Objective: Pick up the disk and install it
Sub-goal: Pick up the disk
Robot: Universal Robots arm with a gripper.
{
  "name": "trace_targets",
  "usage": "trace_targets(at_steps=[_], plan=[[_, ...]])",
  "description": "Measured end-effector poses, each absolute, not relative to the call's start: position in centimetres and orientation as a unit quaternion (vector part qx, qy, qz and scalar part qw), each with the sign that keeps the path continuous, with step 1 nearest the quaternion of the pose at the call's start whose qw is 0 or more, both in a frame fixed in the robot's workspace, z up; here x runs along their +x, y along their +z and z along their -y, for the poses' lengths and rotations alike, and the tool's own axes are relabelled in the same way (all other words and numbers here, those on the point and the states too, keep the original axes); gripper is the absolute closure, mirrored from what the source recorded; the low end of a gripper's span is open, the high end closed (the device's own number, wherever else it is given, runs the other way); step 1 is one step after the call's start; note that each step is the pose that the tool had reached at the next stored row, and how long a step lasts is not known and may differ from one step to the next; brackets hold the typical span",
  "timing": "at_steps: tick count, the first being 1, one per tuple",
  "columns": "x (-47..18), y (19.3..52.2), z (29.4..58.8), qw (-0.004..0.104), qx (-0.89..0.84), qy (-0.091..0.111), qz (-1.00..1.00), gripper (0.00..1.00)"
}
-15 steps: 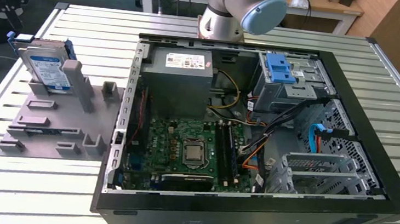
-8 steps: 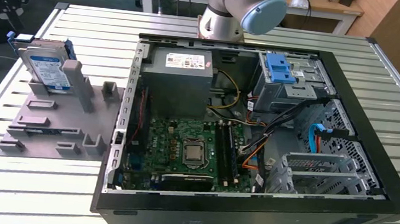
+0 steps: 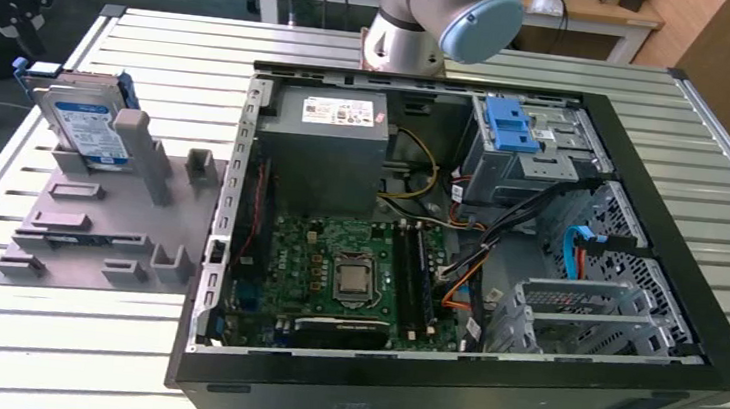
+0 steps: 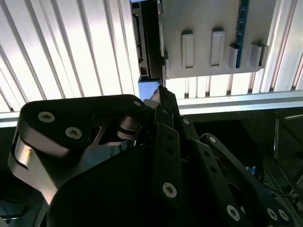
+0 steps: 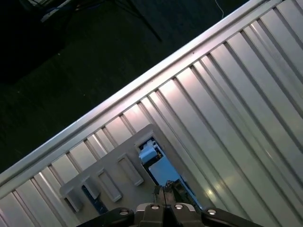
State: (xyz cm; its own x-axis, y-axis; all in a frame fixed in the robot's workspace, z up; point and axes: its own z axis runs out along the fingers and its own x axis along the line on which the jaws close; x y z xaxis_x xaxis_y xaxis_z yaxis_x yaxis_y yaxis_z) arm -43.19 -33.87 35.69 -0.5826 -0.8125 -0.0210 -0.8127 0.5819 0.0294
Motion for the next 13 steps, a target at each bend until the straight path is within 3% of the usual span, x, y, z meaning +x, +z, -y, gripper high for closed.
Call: trace_targets(at_steps=[13], plan=[[-43.19, 35.39, 33.87, 0.002, -0.558, 0.018, -0.83, 0.89]])
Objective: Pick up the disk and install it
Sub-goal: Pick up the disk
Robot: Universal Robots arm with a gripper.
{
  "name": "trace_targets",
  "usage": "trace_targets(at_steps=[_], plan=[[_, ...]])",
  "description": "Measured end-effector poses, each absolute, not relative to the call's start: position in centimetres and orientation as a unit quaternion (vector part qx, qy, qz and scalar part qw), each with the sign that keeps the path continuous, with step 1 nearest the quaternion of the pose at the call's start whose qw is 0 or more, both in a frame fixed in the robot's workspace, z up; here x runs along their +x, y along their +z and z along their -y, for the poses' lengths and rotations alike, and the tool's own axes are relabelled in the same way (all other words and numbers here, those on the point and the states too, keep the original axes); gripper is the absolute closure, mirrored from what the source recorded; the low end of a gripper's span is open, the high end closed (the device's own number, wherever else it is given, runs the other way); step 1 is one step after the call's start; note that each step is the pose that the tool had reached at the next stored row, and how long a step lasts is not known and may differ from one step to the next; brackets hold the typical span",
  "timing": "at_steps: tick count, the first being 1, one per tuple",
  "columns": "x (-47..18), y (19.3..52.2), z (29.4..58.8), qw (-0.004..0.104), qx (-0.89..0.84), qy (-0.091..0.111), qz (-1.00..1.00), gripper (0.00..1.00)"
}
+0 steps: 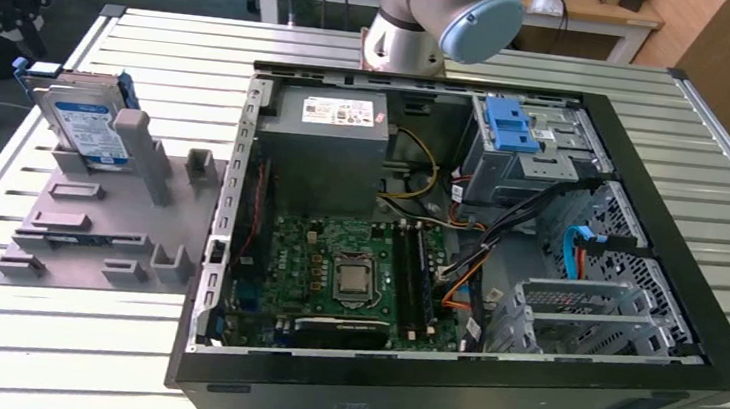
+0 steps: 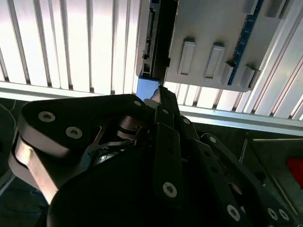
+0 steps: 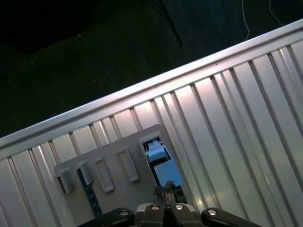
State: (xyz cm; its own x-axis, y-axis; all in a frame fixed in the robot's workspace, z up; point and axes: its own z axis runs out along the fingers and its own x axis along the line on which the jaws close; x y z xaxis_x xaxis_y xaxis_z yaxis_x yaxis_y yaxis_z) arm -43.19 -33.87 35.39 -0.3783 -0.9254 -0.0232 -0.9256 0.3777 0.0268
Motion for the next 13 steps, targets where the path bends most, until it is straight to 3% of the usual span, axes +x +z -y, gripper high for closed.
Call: trace_targets(at_steps=[13], plan=[[-43.19, 35.09, 33.87, 0.002, -0.651, 0.017, -0.759, 0.89]])
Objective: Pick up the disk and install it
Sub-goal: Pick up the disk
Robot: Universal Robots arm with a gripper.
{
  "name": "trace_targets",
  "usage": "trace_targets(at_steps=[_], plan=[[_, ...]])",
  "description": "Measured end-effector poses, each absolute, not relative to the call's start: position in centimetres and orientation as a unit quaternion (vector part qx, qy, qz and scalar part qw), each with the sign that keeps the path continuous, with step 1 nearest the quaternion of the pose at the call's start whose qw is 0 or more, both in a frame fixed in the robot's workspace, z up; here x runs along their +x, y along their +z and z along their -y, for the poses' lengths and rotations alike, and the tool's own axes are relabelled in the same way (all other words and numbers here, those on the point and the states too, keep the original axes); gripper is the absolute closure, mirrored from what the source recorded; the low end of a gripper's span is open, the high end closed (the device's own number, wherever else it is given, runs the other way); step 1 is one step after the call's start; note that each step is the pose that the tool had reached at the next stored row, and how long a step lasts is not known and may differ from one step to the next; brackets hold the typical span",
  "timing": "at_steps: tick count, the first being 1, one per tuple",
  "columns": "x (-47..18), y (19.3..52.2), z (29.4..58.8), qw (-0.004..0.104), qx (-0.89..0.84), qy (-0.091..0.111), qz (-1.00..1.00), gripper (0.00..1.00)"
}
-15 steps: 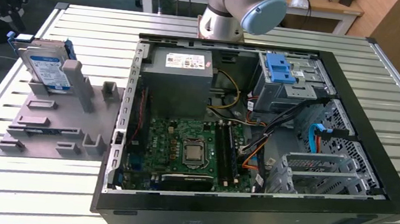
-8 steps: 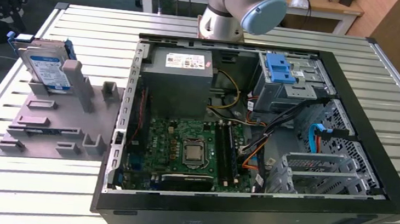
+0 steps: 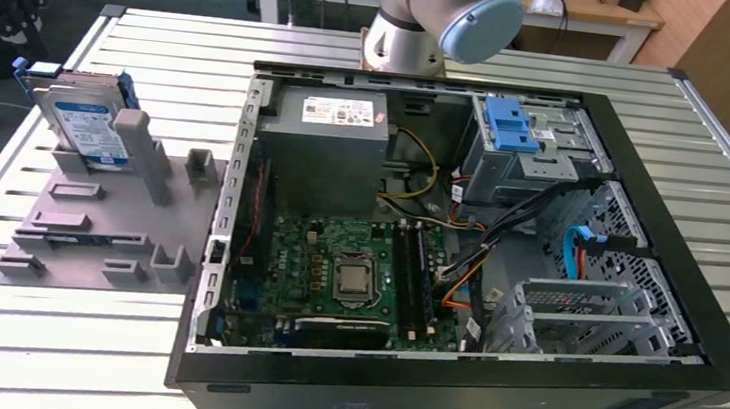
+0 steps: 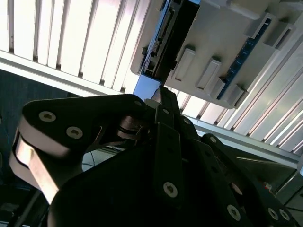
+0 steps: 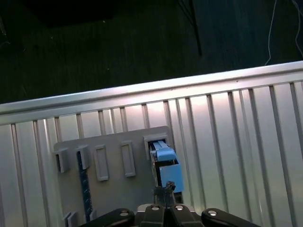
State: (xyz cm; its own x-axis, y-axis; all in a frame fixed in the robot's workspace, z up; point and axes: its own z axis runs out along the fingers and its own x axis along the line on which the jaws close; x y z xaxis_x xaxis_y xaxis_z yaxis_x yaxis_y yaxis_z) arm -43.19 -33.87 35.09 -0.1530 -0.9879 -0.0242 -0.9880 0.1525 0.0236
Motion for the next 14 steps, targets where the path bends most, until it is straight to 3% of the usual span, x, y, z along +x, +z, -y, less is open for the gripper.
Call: trace_targets(at_steps=[7, 9, 12, 14], plan=[[-43.2, 35.03, 33.86, 0.001, -0.672, 0.017, -0.741, 0.89], [-43.2, 35.04, 33.86, 0.001, -0.672, 0.017, -0.741, 0.77], [-43.2, 35.04, 33.87, 0.001, -0.672, 0.017, -0.741, 0.71], [-43.2, 35.04, 33.87, 0.001, -0.672, 0.017, -0.74, 0.59]])
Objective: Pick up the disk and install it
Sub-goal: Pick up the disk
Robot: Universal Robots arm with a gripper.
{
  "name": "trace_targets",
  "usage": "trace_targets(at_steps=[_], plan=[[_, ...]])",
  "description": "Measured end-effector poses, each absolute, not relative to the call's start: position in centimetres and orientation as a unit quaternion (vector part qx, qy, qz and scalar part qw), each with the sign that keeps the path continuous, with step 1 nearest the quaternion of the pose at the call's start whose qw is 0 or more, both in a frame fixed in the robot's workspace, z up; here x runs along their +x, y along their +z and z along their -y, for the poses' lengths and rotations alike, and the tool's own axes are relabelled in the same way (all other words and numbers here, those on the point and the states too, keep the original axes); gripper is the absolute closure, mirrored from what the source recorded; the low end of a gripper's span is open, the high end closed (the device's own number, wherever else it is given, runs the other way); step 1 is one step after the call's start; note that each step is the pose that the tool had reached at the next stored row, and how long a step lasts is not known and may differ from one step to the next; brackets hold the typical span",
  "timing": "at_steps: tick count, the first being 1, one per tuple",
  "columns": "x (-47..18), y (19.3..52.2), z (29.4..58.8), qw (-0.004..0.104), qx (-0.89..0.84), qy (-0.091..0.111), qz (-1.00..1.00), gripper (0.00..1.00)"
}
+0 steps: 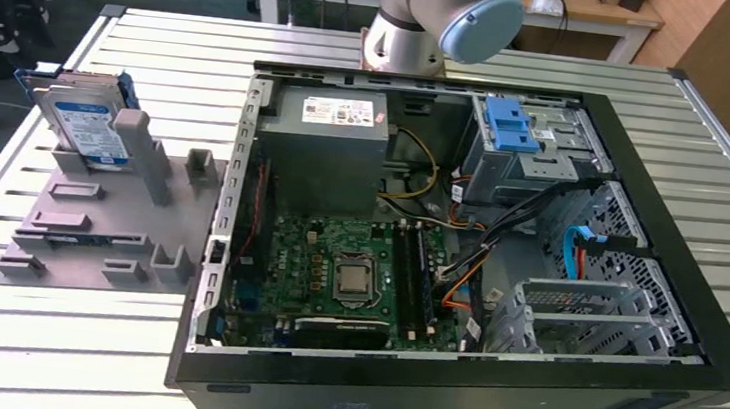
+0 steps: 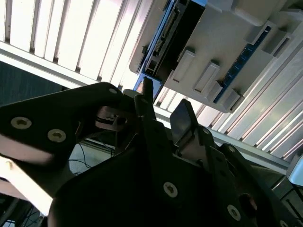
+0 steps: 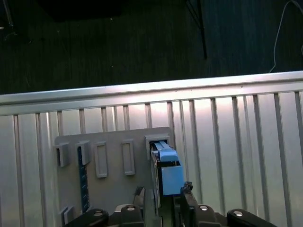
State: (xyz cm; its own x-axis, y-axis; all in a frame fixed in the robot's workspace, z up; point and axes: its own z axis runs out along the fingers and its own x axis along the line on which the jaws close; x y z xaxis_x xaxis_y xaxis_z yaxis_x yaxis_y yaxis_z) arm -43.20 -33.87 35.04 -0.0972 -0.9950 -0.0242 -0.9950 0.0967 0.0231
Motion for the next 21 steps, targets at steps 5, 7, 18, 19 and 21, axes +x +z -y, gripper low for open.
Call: trace_targets(at_steps=[5, 7, 18, 19, 21], plan=[[-43.3, 35.0, 33.8, 0.003, -0.672, 0.015, -0.741, 0.42], [-43.4, 34.8, 33.8, 0.003, -0.671, 0.015, -0.741, 0.35], [-43.6, 34.1, 33.3, 0.004, -0.663, 0.014, -0.749, 0.35], [-43.6, 34.0, 33.3, 0.004, -0.663, 0.014, -0.749, 0.35], [-43.6, 33.9, 33.3, 0.004, -0.663, 0.014, -0.749, 0.35]])
